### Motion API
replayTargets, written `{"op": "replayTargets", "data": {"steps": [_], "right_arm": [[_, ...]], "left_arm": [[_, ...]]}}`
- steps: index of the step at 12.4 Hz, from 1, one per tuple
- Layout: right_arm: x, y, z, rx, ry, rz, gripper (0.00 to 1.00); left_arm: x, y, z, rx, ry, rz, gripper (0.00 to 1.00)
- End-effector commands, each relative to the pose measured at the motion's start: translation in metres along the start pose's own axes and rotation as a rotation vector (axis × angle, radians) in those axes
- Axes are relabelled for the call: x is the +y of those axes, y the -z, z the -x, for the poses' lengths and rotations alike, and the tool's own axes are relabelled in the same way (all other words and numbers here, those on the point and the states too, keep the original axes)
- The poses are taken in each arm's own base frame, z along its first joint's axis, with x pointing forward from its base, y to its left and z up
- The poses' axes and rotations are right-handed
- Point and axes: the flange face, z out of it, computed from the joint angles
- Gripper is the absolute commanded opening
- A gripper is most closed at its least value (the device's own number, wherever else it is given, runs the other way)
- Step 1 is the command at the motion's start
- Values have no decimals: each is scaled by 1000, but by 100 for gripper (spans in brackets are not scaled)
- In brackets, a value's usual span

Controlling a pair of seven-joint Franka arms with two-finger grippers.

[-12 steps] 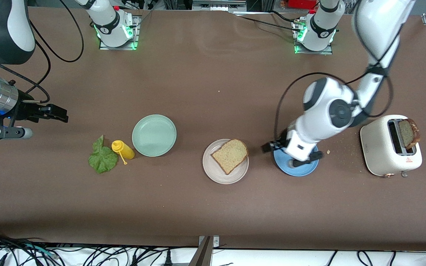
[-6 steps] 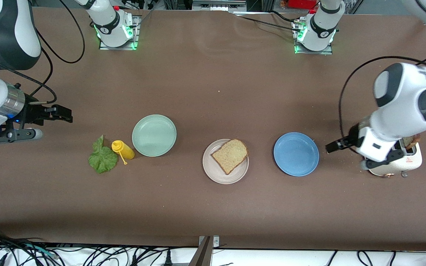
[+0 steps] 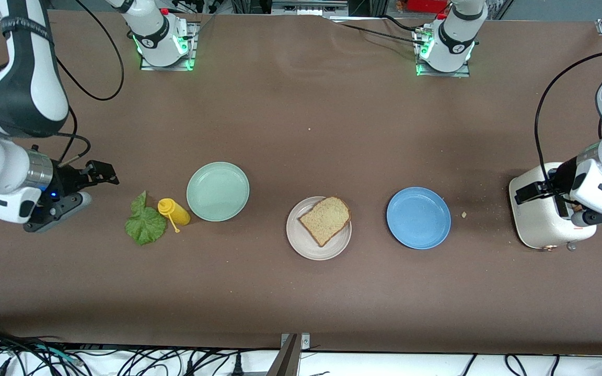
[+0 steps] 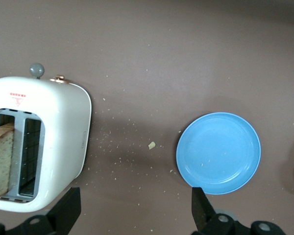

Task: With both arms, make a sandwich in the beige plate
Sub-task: 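Withdraw the left gripper while the right gripper reaches the yellow bottle, then grasp the yellow squeeze bottle with the right gripper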

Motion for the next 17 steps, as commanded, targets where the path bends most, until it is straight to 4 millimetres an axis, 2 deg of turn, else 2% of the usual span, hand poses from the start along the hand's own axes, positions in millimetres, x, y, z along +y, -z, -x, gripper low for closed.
{"op": "replayTargets", "data": {"steps": [1, 2, 5, 7, 10, 14, 17], "right_arm": [[27, -25, -8, 49, 256, -30, 100], [37, -30, -7, 80, 352, -28, 100], [62, -77, -5, 152, 573, -98, 100], [86, -100, 7, 247, 598, -153, 100], [109, -152, 21, 430, 717, -275, 100], [110, -209, 41, 685, 739, -475, 100], [104, -249, 47, 846, 811, -516, 100]], "left_arm": [[-5, 2, 11, -2, -13, 9, 99], [-6, 1, 10, -3, -10, 10, 99], [-7, -2, 10, -11, -13, 11, 99], [-7, -3, 9, -12, -13, 12, 99], [-7, -5, 9, -14, -14, 13, 99], [-7, -5, 9, -15, -14, 12, 99], [-7, -5, 9, -15, -14, 12, 99]]}}
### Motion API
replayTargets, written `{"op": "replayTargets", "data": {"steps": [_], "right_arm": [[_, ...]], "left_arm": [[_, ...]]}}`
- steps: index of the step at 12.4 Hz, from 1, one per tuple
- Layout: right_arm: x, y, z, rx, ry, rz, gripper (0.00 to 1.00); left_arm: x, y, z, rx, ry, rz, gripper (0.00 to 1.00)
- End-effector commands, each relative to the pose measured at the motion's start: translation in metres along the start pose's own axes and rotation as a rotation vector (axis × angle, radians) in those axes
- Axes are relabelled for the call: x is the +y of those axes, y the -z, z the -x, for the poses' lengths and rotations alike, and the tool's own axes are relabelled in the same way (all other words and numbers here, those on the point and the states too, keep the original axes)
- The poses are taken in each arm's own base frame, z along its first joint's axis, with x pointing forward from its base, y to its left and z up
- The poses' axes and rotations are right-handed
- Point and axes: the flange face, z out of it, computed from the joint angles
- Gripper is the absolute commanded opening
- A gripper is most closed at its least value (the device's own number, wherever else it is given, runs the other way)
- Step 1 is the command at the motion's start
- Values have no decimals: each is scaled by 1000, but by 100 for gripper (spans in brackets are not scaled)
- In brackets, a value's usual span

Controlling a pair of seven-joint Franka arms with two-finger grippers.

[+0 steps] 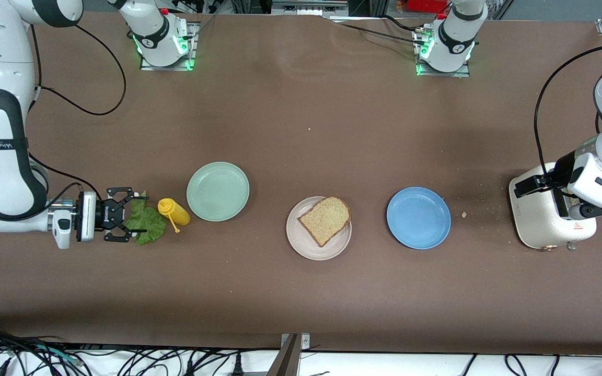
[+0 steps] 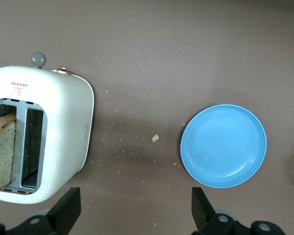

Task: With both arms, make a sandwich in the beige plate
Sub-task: 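Grasp the yellow squeeze bottle with the right gripper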

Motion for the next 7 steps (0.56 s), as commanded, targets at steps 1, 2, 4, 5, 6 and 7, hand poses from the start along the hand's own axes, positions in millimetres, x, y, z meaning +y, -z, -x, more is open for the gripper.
{"op": "replayTargets", "data": {"steps": [1, 2, 4, 5, 6, 7], "right_arm": [[-4, -18, 20, 132, 97, -3, 100], [-6, -26, 28, 164, 118, -6, 100], [-13, -38, 42, 191, 127, -10, 100], [-13, -44, 49, 206, 139, -7, 100], [-14, -48, 54, 217, 150, -4, 100], [-17, -51, 59, 219, 154, -7, 100]], "left_arm": [[-3, 2, 3, 2, -17, 19, 99], [-3, 0, 3, -1, -17, 19, 99], [-3, 0, 3, -2, -19, 19, 99], [-3, 0, 3, -2, -19, 19, 99], [-3, 0, 3, -2, -19, 17, 99], [-3, 0, 3, -2, -21, 17, 99]]}}
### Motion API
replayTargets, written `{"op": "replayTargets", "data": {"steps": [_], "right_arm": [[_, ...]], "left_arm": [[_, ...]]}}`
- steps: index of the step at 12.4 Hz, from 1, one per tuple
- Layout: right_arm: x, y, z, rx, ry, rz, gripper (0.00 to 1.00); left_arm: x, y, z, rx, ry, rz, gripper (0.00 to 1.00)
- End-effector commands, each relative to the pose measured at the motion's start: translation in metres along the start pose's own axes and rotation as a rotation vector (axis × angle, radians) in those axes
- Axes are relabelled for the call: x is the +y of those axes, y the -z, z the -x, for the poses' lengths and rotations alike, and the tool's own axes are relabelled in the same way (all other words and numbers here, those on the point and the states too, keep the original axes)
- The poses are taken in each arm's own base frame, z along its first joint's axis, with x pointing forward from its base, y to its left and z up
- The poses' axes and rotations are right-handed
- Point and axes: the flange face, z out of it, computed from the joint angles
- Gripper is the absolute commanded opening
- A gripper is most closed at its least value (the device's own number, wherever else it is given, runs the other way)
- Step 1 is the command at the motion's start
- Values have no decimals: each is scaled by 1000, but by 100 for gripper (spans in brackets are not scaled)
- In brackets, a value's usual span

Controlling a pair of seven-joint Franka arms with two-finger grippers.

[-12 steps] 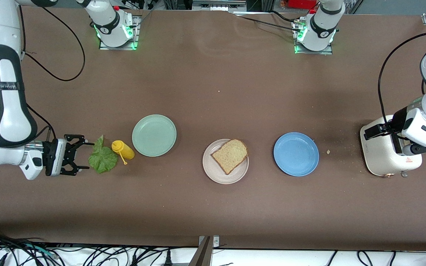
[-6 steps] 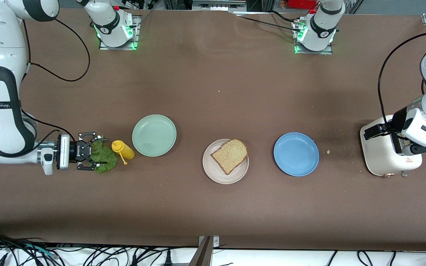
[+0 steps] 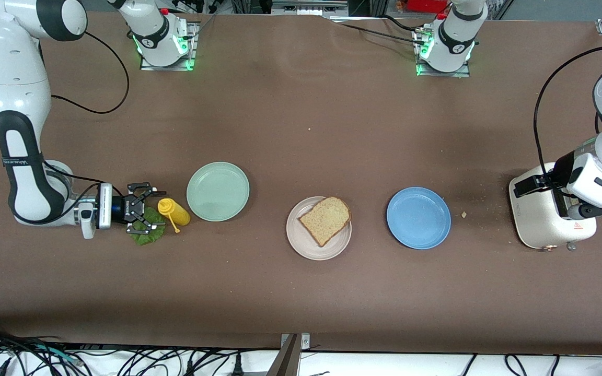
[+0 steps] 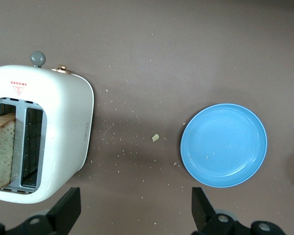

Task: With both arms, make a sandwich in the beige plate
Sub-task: 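Grasp the yellow squeeze bottle with the right gripper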

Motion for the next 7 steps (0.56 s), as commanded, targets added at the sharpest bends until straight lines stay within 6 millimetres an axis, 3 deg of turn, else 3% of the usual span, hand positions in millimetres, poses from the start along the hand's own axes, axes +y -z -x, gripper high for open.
{"op": "replayTargets", "data": {"steps": [1, 3, 4, 7], "right_arm": [[-7, -4, 10, 53, 23, 17, 100], [-7, -9, 13, 74, 10, 33, 99], [-7, -12, 14, 77, 6, 35, 94], [-6, -17, 17, 74, 2, 36, 62]], "left_arm": [[-3, 1, 3, -1, -20, 18, 99], [-3, 0, 3, -4, -20, 17, 99], [-3, 0, 3, -4, -20, 17, 99], [-3, 1, 3, -5, -35, 18, 99]]}}
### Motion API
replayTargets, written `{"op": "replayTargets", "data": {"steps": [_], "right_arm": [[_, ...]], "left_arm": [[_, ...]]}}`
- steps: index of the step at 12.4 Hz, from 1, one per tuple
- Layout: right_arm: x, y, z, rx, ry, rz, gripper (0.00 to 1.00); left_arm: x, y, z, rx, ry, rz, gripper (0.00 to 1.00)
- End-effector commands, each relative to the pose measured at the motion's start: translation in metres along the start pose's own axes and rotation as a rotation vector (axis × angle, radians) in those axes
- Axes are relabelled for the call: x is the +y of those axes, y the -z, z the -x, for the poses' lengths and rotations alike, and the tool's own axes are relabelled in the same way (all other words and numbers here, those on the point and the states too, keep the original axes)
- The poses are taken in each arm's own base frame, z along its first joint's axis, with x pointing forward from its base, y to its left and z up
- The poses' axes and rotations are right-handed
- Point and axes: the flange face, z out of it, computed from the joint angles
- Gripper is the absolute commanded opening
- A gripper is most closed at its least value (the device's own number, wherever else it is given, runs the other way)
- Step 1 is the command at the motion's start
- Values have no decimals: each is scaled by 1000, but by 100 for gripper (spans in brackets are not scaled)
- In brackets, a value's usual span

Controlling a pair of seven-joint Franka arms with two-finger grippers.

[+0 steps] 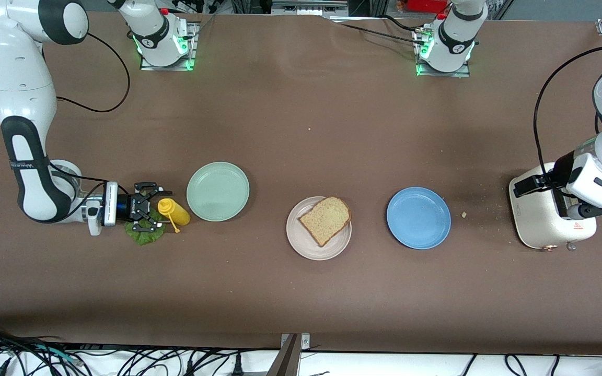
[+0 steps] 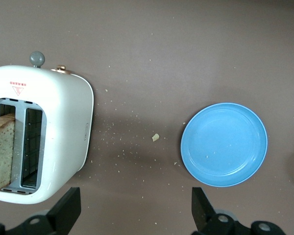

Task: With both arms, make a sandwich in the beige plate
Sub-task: 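Lift the yellow bottle with the right gripper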

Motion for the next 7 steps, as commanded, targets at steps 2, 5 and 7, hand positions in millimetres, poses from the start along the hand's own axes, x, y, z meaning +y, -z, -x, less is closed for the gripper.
{"op": "replayTargets", "data": {"steps": [2, 5, 7], "right_arm": [[0, -8, 2, 21, 10, 16, 51], [3, -16, -3, 39, 12, 24, 17], [3, -15, -3, 33, 12, 29, 0]], "left_arm": [[-3, 1, 3, -4, -25, 17, 99], [-3, 1, 3, -4, -25, 17, 99], [-3, 6, 3, 5, -18, 18, 99]]}}
